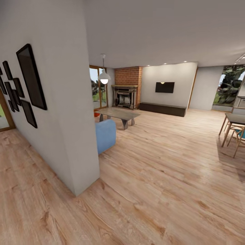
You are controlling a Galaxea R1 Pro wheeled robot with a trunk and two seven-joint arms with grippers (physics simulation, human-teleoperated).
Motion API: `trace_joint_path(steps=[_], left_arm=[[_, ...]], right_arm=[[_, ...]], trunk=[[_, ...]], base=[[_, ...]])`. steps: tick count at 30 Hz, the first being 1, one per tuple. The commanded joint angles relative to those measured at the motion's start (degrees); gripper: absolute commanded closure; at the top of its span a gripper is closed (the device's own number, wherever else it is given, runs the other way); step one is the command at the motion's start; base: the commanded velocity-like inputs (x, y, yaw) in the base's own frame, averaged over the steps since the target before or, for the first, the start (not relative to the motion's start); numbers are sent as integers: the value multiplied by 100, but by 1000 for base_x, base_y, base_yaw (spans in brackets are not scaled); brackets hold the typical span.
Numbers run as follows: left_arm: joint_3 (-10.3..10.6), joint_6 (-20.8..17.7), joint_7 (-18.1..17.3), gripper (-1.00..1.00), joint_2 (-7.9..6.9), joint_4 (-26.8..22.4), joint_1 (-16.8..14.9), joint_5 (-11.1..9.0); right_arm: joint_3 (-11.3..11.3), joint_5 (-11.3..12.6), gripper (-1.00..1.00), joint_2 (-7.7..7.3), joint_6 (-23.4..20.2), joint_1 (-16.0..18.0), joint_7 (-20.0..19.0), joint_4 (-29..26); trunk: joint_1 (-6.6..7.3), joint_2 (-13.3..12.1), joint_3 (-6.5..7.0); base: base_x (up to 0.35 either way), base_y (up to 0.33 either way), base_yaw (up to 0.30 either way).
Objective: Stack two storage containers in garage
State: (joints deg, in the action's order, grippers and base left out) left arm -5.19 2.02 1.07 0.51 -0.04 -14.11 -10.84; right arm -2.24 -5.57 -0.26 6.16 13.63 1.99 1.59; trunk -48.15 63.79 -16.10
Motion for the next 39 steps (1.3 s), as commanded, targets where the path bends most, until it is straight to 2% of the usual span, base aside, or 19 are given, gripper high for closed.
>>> trace_joint_path(steps=[1, 21, 26, 30, 39], left_arm=[[-44, 18, 12, -100, 2, 4, -4, 2], [-44, 18, 14, -100, 2, 4, -4, -5], [-44, 24, 10, -100, 2, 4, -4, 1], [-44, 56, 10, -100, 2, 4, -4, 0], [-44, 34, 7, -100, 2, 0, -4, 5]], right_arm=[[-18, -58, -100, 0, 26, 8, 21, 17], [24, -9, -100, 6, 23, 8, 1, 13], [133, 117, -100, 128, 24, 8, 3, 16], [120, 97, -100, 68, 26, 8, 11, 16], [110, 92, -100, 81, 26, 8, 12, 17]], trunk=[[-4, 4, -7], [-4, 4, -7], [-4, 4, -7], [-4, 4, -7], [-4, 4, -7]], base=[[322, 0, 0], [323, 0, 0], [322, 0, 0], [322, 0, 0], [322, -1, 0]])
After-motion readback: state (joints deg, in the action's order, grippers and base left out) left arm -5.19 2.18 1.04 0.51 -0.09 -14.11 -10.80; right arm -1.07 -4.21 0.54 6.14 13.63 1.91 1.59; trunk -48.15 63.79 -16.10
